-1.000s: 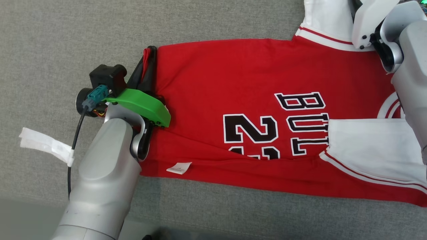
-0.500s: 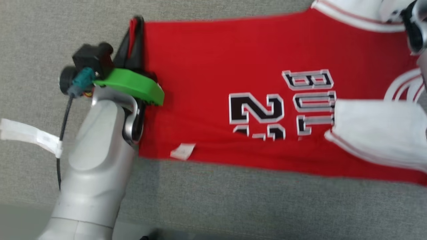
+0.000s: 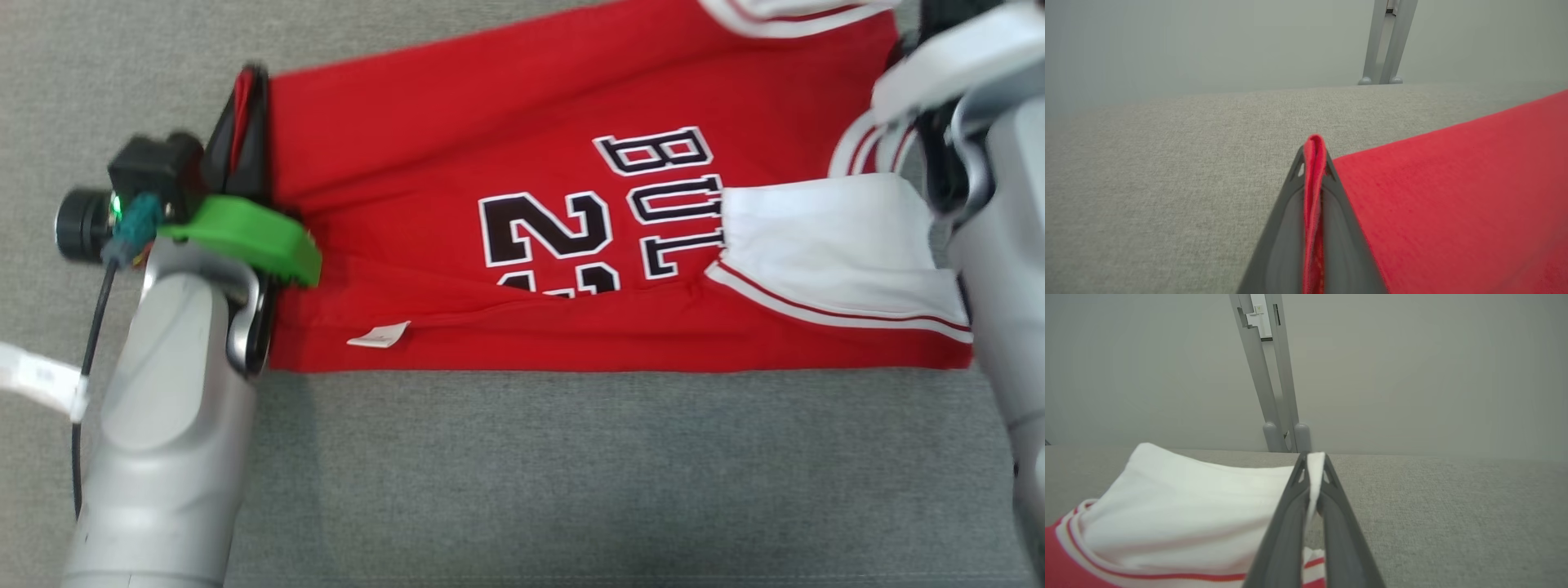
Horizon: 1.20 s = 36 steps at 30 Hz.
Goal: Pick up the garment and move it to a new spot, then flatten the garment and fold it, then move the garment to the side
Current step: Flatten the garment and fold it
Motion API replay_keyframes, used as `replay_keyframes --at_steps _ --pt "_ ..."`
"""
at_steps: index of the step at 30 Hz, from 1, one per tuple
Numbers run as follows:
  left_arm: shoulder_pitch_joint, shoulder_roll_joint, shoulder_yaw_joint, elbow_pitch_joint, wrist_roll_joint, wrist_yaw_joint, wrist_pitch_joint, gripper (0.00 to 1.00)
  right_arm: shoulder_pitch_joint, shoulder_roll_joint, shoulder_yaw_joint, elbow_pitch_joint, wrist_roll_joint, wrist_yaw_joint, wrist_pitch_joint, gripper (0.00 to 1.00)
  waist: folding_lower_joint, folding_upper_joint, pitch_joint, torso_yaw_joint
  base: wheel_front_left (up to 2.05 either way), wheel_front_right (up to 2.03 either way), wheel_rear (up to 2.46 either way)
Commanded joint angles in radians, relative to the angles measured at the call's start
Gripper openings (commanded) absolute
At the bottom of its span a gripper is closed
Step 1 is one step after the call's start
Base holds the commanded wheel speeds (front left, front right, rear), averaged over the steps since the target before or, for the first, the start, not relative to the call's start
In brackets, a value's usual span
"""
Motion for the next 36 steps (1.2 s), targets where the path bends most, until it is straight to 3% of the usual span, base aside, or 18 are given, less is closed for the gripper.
replay_keyframes --at_steps 1,8,19,20,21,22,23,24,32,36 --pt "0.039 0.021 0.016 -0.003 0.018 -0.005 0.001 0.00 0.071 0.001 0.003 -0.049 0.030 -0.002 -0.002 0.00 -0.0001 0.0000 -0.050 -0.055 0.00 0.00 0.00" --pt "0.206 0.033 0.062 -0.039 0.069 0.011 0.001 0.00 0.349 0.004 0.051 -0.234 0.178 -0.002 -0.003 0.00 -0.0001 0.0000 -0.101 -0.106 0.00 0.00 0.00" --pt "0.426 -0.035 0.144 -0.133 0.084 0.004 0.001 0.00 0.632 0.047 0.024 -0.345 0.246 -0.002 -0.003 0.00 -0.0001 0.0000 -0.203 -0.102 0.00 0.00 0.00" --pt "0.439 -0.038 0.152 -0.132 0.087 0.003 0.001 0.29 0.647 0.052 0.022 -0.349 0.244 -0.002 -0.003 0.00 -0.0001 0.0000 -0.213 -0.102 0.00 0.00 0.00" --pt "0.448 -0.039 0.162 -0.129 0.085 0.007 0.001 0.46 0.656 0.055 0.019 -0.350 0.241 -0.002 -0.003 0.00 -0.0001 0.0000 -0.221 -0.103 0.00 0.00 0.00" --pt "0.457 -0.043 0.175 -0.123 0.076 0.011 0.001 1.00 0.666 0.057 0.015 -0.349 0.232 -0.002 -0.003 0.00 -0.0001 0.0000 -0.231 -0.103 0.00 0.00 0.00" --pt "0.464 -0.047 0.183 -0.123 0.078 0.015 0.001 1.00 0.673 0.060 0.012 -0.346 0.228 -0.002 -0.003 0.25 -0.0001 0.0000 -0.239 -0.102 0.00 0.00 0.00" --pt "0.472 -0.052 0.193 -0.126 0.079 0.021 0.001 1.00 0.680 0.063 0.007 -0.340 0.224 -0.002 -0.002 1.00 -0.0001 0.0000 -0.247 -0.101 0.00 0.00 0.00" --pt "0.554 -0.072 0.238 -0.185 0.063 0.065 0.001 1.00 0.691 0.077 -0.018 -0.302 0.182 -0.002 0.008 1.00 -0.0001 0.0000 -0.298 -0.060 0.00 0.00 0.00" --pt "0.603 -0.076 0.196 -0.212 0.032 0.077 0.001 1.00 0.701 0.088 -0.036 -0.263 0.171 -0.002 0.012 1.00 -0.0001 0.0000 -0.320 -0.022 0.00 0.00 0.00"
